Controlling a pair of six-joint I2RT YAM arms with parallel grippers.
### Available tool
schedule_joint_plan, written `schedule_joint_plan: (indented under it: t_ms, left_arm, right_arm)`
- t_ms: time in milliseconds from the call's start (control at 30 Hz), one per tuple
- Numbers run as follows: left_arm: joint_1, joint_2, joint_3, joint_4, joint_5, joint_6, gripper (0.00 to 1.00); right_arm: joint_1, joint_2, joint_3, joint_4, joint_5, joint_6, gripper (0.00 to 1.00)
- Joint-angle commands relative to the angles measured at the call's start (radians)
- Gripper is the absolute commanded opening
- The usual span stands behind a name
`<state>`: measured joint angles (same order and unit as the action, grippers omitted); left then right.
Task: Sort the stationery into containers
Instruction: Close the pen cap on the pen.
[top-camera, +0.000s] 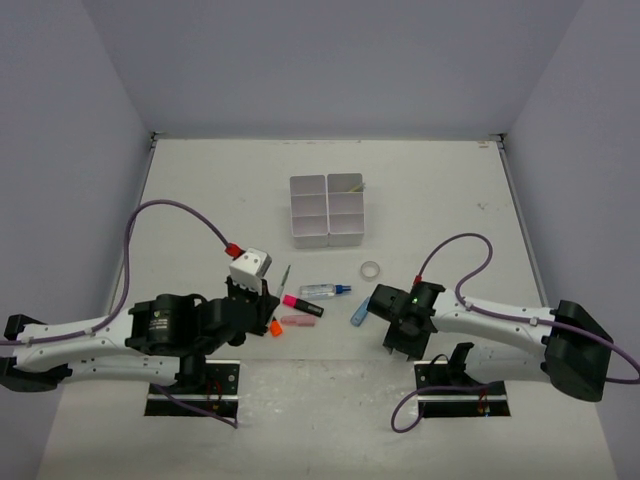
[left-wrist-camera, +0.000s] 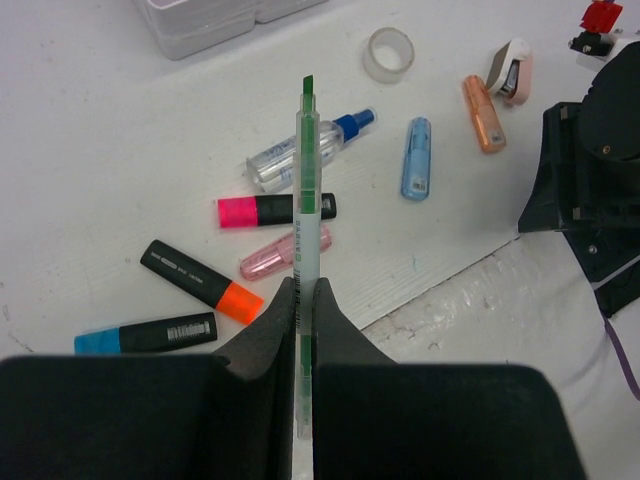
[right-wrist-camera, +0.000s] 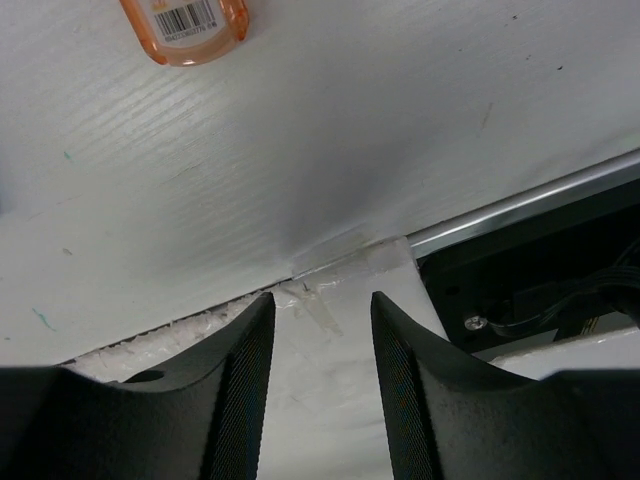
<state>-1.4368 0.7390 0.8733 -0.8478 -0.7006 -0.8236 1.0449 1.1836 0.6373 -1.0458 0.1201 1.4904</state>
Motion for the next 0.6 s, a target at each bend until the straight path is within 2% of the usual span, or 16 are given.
schedule_joint_plan:
  t_ms: [0, 567]
  left_arm:
    - [-0.004, -0.007, -0.011, 0.028, 0.002, 0.032, 0.0]
    - [-0.004, 0.007, -0.018, 0.056, 0.026, 0.056, 0.0]
  right_arm:
    - [0.016, 0.013, 0.004, 0.029, 0.025, 0.092, 0.43]
    - [0.059, 0.002, -0.053, 0.033, 0.091, 0.283, 0.31]
